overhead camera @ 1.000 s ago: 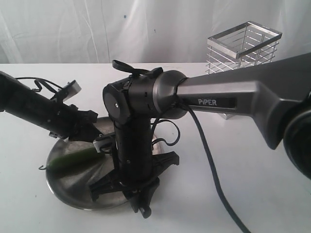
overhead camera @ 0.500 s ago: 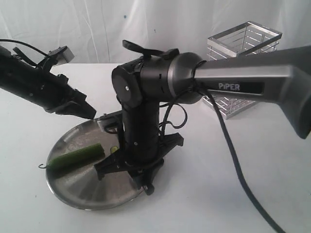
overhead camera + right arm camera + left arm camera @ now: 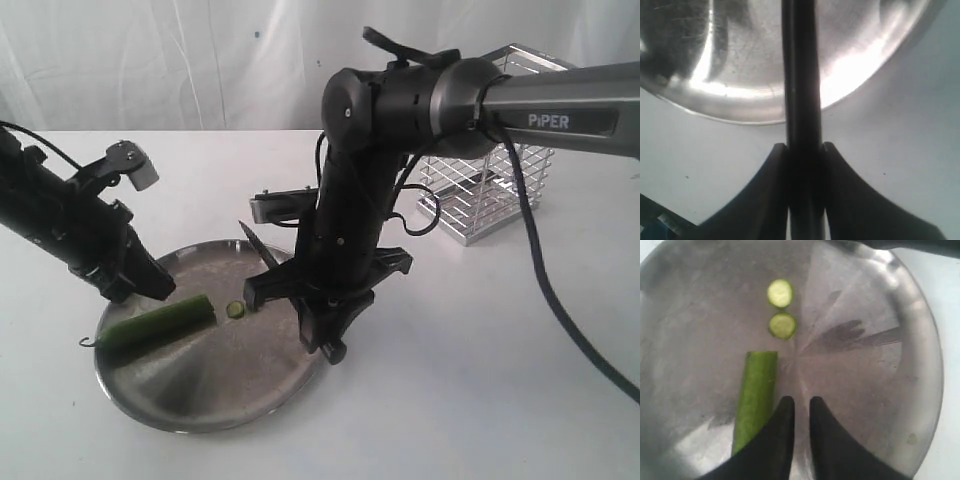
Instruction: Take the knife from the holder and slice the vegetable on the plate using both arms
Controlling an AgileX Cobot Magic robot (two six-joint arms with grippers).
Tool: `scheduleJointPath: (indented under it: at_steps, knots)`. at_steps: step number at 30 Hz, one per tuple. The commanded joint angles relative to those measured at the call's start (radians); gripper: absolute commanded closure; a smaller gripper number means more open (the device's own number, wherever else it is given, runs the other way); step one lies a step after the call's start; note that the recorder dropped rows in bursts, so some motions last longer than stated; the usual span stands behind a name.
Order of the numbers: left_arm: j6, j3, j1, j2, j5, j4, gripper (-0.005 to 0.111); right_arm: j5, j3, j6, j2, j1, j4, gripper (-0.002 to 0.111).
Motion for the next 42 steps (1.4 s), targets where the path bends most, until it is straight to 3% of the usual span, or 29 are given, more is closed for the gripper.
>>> scheduleJointPath:
  at_steps: [1,3,6,14,27,30,34,42]
  knots:
    - [0.21,0.053,0.001,-0.008,0.003,-0.089,0.061,0.01,-0.003,-0.064,-0.015,-0.026,0.064,0.108]
    - [0.254,0.075,0.001,-0.008,-0.029,-0.089,0.044,0.01,-0.003,-0.066,-0.015,-0.026,0.057,0.108]
    - [0.298,0.106,0.001,-0.008,-0.09,-0.098,0.033,0.01,-0.003,-0.084,-0.015,-0.026,0.06,0.108]
    - [0.352,0.125,0.001,0.018,-0.187,-0.138,0.035,0.01,-0.003,-0.117,-0.015,-0.026,0.06,0.108]
    - [0.454,0.123,0.001,0.125,-0.233,-0.2,0.035,0.01,-0.003,-0.134,-0.015,-0.026,0.06,0.108]
    - [0.456,0.123,0.001,0.135,-0.231,-0.198,0.055,0.01,-0.003,-0.134,-0.015,-0.026,0.06,0.108]
    - [0.456,0.121,0.001,0.13,-0.244,-0.198,0.104,0.01,-0.003,-0.134,-0.015,-0.026,0.06,0.108]
    - [0.702,0.121,-0.046,0.125,-0.221,-0.212,0.106,0.01,-0.003,-0.134,-0.015,-0.026,0.06,0.108]
